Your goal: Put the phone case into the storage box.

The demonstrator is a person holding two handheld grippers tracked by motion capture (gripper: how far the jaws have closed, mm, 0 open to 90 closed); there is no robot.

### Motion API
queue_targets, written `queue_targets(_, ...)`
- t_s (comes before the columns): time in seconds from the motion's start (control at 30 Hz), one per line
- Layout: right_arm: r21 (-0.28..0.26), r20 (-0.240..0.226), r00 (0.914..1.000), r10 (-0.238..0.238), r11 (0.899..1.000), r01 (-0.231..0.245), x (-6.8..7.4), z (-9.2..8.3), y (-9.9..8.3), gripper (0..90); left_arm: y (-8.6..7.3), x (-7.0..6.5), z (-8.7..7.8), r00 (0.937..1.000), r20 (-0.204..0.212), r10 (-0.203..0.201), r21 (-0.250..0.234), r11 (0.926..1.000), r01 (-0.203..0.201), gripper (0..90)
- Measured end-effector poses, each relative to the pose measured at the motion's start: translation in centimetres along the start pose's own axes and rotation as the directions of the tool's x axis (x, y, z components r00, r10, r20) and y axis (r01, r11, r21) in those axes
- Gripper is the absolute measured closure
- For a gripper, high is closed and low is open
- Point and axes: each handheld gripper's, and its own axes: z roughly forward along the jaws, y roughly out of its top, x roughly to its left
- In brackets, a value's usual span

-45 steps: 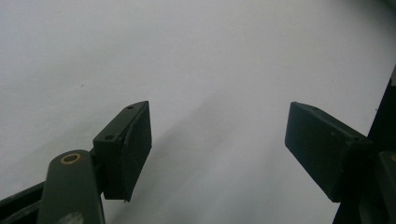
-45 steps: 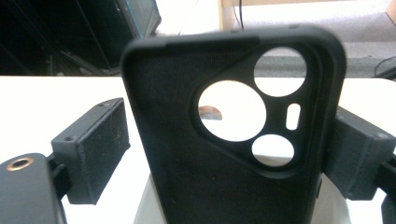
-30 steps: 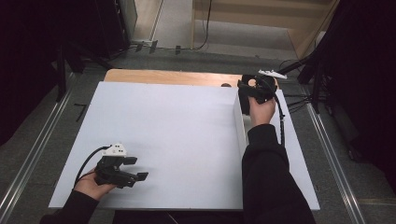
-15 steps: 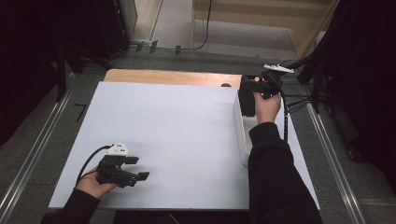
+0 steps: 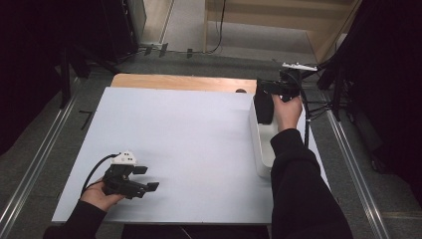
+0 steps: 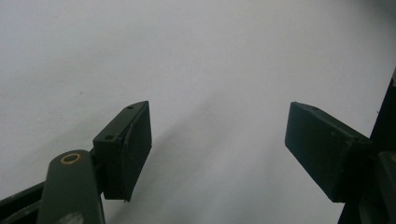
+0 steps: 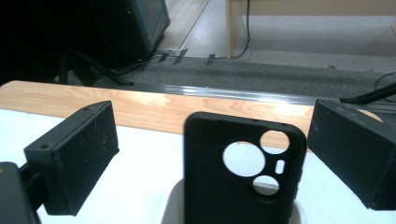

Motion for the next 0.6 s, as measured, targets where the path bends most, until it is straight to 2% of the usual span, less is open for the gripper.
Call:
queue_targets(0.2,0.027,-0.048,0.9984,-0.031,0.999,0.032,0.9,-0.7,0.1,1.6,0.2,0.1,0.0,1.0000,0.006,0.001,0.005,1.0000,-0.001,23.0)
queue_targets(0.5,0.049,-0.102,0.9937,-0.047,0.997,0.052,2.0,-1.7,-0.4,5.0,0.7,0.2,0.0,0.9996,0.022,0.016,0.006,0.9998,-0.016,23.0)
queue_targets(0.53,0.059,-0.105,0.9933,-0.049,0.997,0.056,2.1,-1.9,-0.4,8.0,0.7,0.2,0.1,0.9996,0.024,0.013,0.008,0.9999,-0.013,23.0)
queue_targets(0.57,0.069,-0.098,0.9938,-0.052,0.996,0.059,2.3,-2.0,-0.5,14.6,0.8,0.3,0.1,0.9995,0.026,0.017,0.009,0.9998,-0.018,23.0)
queue_targets(0.6,0.075,-0.082,0.9951,-0.056,0.995,0.062,2.6,-2.2,-0.5,15.6,0.8,0.3,0.1,0.9994,0.028,0.020,0.008,0.9998,-0.020,23.0)
